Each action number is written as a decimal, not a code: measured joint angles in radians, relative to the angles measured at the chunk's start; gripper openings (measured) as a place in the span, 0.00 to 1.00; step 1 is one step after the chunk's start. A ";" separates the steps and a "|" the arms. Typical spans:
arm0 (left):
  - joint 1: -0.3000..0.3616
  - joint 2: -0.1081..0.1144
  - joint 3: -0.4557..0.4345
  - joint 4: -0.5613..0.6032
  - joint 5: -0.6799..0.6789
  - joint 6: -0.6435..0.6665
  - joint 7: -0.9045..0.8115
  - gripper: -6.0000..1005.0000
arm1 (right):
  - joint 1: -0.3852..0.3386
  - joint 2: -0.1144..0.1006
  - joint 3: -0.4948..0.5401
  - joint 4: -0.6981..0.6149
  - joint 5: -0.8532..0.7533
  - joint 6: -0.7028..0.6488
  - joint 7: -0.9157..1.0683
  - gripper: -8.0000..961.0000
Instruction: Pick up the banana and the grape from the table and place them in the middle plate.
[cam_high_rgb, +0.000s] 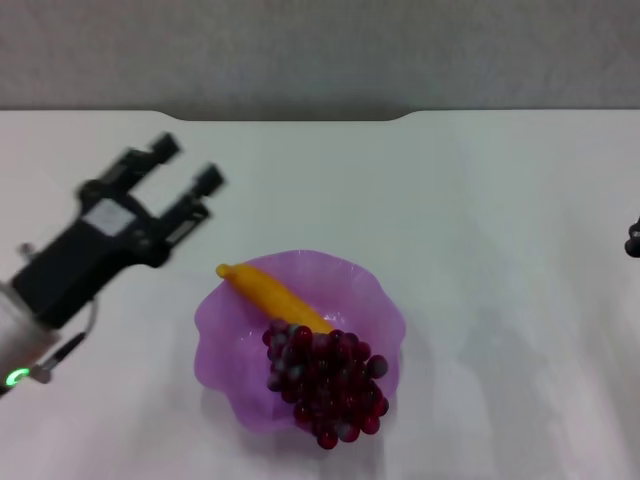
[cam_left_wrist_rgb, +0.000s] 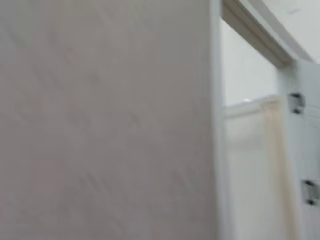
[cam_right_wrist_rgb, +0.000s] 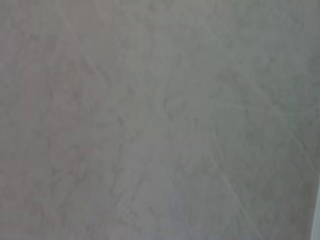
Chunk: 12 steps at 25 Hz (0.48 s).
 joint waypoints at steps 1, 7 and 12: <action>0.017 -0.002 -0.001 0.000 -0.042 0.006 0.018 0.75 | 0.001 0.000 0.000 0.000 0.000 0.004 0.000 0.01; 0.104 -0.007 -0.010 -0.008 -0.258 0.004 0.098 0.61 | 0.003 0.000 0.004 0.007 0.000 0.013 0.002 0.01; 0.167 -0.009 -0.010 -0.050 -0.397 -0.009 0.185 0.48 | 0.011 0.000 0.011 0.023 0.001 0.043 0.002 0.01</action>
